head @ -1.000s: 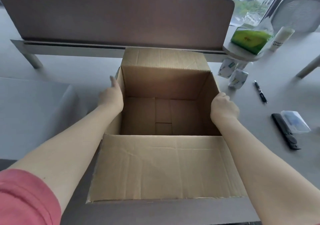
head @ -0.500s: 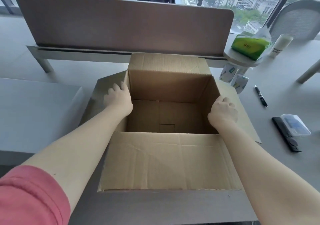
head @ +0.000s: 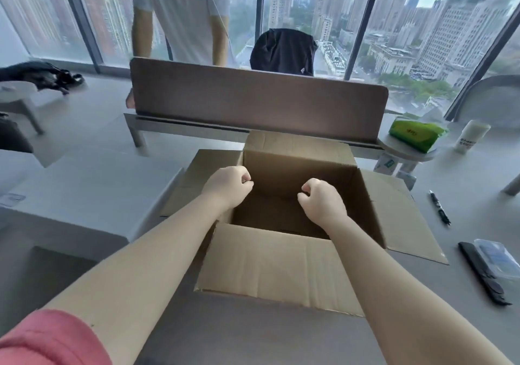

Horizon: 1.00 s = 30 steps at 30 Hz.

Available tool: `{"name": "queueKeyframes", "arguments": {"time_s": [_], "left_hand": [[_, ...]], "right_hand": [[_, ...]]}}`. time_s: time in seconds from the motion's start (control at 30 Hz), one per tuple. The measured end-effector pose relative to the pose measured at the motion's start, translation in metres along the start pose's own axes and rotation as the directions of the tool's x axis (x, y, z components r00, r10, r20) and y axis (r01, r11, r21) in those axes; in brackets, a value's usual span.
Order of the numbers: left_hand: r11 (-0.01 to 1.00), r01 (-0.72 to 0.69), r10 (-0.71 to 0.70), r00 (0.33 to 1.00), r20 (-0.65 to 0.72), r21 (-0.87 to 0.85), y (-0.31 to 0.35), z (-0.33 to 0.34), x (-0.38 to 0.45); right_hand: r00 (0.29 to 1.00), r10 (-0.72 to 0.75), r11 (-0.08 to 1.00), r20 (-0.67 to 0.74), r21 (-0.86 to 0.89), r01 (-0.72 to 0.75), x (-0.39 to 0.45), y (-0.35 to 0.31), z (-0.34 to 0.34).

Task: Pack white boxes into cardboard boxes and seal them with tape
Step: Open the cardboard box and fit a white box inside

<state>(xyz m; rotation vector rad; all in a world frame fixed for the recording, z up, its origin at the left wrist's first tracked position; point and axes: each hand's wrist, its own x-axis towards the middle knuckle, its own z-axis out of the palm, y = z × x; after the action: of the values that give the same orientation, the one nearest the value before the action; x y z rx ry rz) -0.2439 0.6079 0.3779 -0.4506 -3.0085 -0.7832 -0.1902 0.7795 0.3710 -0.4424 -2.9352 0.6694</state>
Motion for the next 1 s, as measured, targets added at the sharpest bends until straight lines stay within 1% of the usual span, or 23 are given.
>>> {"name": "queueKeyframes", "arguments": {"time_s": [0.13, 0.27, 0.4, 0.5, 0.57, 0.63, 0.73, 0.83, 0.9, 1.0], "left_hand": [[0.984, 0.167, -0.171, 0.981, -0.091, -0.056, -0.033, -0.031, -0.025], [0.939, 0.328, -0.341, 0.928, -0.152, -0.102, -0.078, -0.061, -0.059], [0.855, 0.486, -0.515, 0.835, -0.194, -0.182, -0.132, -0.083, -0.089], [0.790, 0.565, -0.610, 0.765, -0.208, -0.238, -0.174, -0.094, -0.109], [0.766, 0.586, -0.640, 0.737, -0.218, -0.265, -0.205, -0.101, -0.116], [0.746, 0.596, -0.661, 0.717, -0.223, -0.297, -0.236, -0.108, -0.120], [0.727, 0.620, -0.681, 0.705, -0.196, -0.296, -0.277, -0.121, -0.115], [0.733, 0.611, -0.672, 0.720, -0.176, -0.298, -0.312, -0.134, -0.103], [0.740, 0.601, -0.661, 0.733, -0.163, -0.300, -0.331, -0.141, -0.092], [0.735, 0.592, -0.652, 0.750, -0.107, -0.330, -0.355, -0.149, -0.076]], "right_hand": [[0.992, -0.106, 0.994, 0.064, 0.041, 0.104, 0.003, -0.038, 0.010], [0.967, -0.227, 0.969, 0.118, 0.123, 0.213, 0.001, -0.091, 0.033], [0.926, -0.328, 0.936, 0.186, 0.195, 0.292, -0.008, -0.142, 0.064], [0.902, -0.336, 0.933, 0.270, 0.223, 0.281, -0.013, -0.177, 0.092], [0.894, -0.309, 0.947, 0.325, 0.186, 0.260, -0.013, -0.200, 0.111], [0.886, -0.247, 0.969, 0.392, 0.112, 0.221, -0.011, -0.222, 0.126], [0.889, -0.148, 0.989, 0.433, 0.051, 0.139, -0.006, -0.247, 0.147], [0.904, -0.052, 0.999, 0.423, 0.019, 0.049, 0.000, -0.260, 0.167], [0.918, 0.027, 0.999, 0.397, 0.027, -0.041, 0.002, -0.269, 0.179], [0.921, 0.181, 0.961, 0.345, 0.135, -0.239, 0.005, -0.275, 0.191]]}}
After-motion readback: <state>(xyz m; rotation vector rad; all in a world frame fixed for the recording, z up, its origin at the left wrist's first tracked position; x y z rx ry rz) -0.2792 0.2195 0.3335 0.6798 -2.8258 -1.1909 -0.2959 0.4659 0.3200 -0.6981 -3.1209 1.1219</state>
